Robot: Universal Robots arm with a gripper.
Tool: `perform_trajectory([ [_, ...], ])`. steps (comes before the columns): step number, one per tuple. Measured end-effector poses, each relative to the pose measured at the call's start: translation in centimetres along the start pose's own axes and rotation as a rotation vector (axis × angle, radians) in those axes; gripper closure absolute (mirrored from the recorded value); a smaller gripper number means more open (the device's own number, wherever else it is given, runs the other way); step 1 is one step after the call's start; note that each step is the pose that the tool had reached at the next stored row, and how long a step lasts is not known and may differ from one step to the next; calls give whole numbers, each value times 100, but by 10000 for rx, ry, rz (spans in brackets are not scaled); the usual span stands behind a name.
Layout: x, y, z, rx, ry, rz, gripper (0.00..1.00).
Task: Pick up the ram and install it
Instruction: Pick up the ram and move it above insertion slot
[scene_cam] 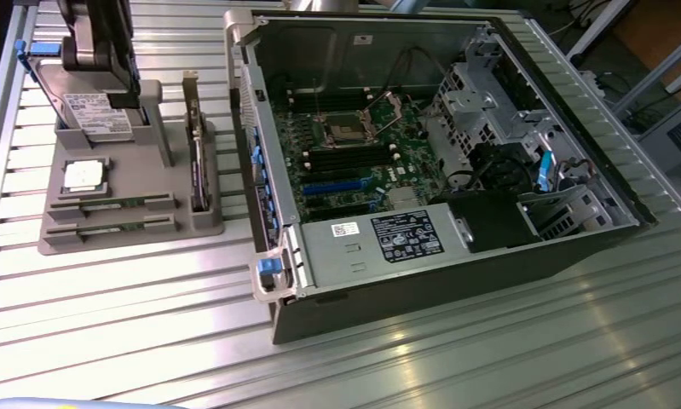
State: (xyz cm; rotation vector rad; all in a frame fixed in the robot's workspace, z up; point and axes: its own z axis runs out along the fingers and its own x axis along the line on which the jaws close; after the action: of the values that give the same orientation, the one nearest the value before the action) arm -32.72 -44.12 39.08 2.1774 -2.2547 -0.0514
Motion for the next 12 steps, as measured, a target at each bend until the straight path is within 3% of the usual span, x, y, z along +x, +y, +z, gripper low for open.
perform_trajectory([
  [1, 0, 0, 0, 0, 0, 0, 70],
  [7, 1, 8, 9, 1, -1, -1, 70],
  [12, 5, 83, 100, 0, -1, 0, 70],
])
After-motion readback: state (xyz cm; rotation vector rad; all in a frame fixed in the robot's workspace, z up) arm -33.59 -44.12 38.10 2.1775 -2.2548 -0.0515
